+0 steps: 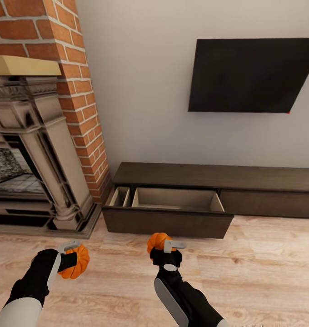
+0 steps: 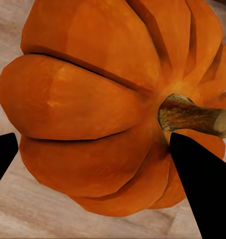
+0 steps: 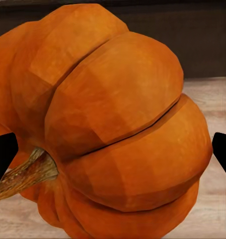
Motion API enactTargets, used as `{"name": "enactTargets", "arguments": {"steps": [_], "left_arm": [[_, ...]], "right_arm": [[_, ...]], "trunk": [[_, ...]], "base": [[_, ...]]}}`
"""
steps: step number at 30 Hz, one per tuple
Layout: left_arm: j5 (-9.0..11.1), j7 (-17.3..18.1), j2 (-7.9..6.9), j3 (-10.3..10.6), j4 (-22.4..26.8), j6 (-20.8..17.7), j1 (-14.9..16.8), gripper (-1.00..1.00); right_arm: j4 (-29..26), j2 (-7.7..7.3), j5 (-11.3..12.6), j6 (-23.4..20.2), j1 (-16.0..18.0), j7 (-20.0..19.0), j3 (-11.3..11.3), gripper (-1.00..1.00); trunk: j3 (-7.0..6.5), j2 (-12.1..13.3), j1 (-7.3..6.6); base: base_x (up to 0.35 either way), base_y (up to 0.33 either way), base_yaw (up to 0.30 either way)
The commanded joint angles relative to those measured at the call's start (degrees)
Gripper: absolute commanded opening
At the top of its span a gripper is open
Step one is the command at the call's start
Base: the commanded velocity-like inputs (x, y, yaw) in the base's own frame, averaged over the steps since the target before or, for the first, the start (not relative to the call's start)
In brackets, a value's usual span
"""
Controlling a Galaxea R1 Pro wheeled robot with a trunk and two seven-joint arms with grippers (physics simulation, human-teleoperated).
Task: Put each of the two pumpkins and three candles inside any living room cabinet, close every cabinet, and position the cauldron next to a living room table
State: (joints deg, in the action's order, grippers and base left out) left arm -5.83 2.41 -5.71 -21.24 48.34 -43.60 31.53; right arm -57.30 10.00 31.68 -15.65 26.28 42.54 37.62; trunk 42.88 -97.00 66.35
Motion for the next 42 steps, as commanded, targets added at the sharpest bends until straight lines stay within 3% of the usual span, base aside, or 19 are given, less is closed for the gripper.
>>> {"name": "enactTargets", "arguments": {"steps": [1,16,23,36,42], "left_arm": [[-0.06,-0.13,0.00,0.03,0.00,0.02,0.01,-1.00],[-0.06,-0.13,0.00,0.14,0.00,0.03,0.02,-1.00],[-0.06,-0.13,0.00,0.04,0.00,0.02,0.01,-1.00],[-0.06,-0.23,0.07,0.13,0.00,0.09,0.02,-1.00],[-0.06,-0.22,0.08,-0.05,0.00,-0.03,0.02,-1.00]], "right_arm": [[0.00,0.00,-0.06,0.00,0.00,0.00,0.00,-1.00],[-0.09,0.00,-0.08,0.18,0.00,0.00,0.00,-1.00],[-0.08,0.00,-0.07,0.17,0.00,0.00,-0.06,-1.00],[-0.06,0.00,-0.09,0.89,0.00,0.00,0.00,-1.00],[-0.08,0.00,-0.04,0.88,0.00,0.00,-0.04,-1.00]], "trunk": [[0.00,0.00,0.00],[0.34,0.00,0.00],[0.55,0.00,0.00],[0.56,0.00,0.00],[-0.51,2.41,-1.32]], "base": [[0.069,0.106,-0.275],[0.238,0.061,-0.094],[0.067,0.000,-0.193],[0.133,0.000,-0.010],[0.004,0.000,0.000]]}}
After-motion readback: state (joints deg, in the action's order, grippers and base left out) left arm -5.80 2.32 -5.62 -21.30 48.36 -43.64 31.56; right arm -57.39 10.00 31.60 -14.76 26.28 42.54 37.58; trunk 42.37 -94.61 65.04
